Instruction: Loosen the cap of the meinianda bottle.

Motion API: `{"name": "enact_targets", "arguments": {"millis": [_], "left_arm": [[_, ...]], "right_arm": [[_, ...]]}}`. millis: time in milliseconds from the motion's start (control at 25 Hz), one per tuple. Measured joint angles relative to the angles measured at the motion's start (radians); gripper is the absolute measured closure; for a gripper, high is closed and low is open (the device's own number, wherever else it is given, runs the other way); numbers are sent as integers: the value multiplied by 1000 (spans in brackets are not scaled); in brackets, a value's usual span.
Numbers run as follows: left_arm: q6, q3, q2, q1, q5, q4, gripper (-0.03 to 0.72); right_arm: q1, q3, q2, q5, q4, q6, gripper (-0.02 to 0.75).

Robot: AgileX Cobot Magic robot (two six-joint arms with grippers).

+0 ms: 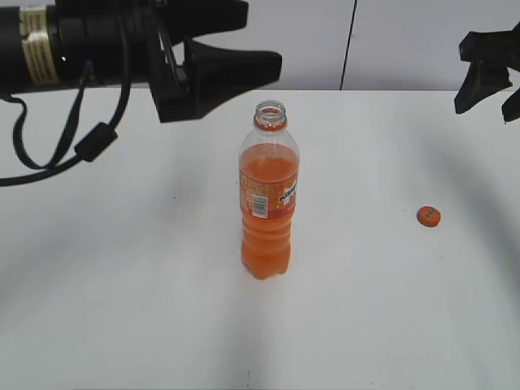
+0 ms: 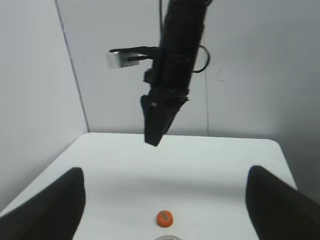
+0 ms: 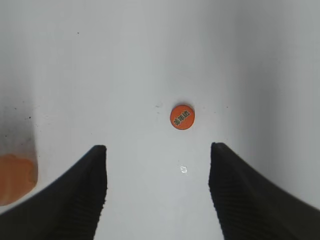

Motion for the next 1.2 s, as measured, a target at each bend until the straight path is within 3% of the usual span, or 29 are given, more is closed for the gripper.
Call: {"name": "enact_targets", "arguments": {"millis": [160,400,640,840,1000,1200], "left_arm": [[-80,0,-126,0,262,-1,96],[-95,0,-211,0,827,-29,97],[-74,-3,-211,2,1339,-324,97],[213,-73,-211,2,1542,-728,97],[373,-178,-187,22,1716,-892,97],[531,-277,-94,124,1967,-1049,104]], "right_arm": [[0,0,-54,1,0,0,258],[0,0,-116,32,0,0,258],[0,0,-131,94,0,0,258],[0,0,-131,132,0,0,258],[0,0,-131,153,-14,-13,258],[0,0,-131,228,-37,-79,258]]}}
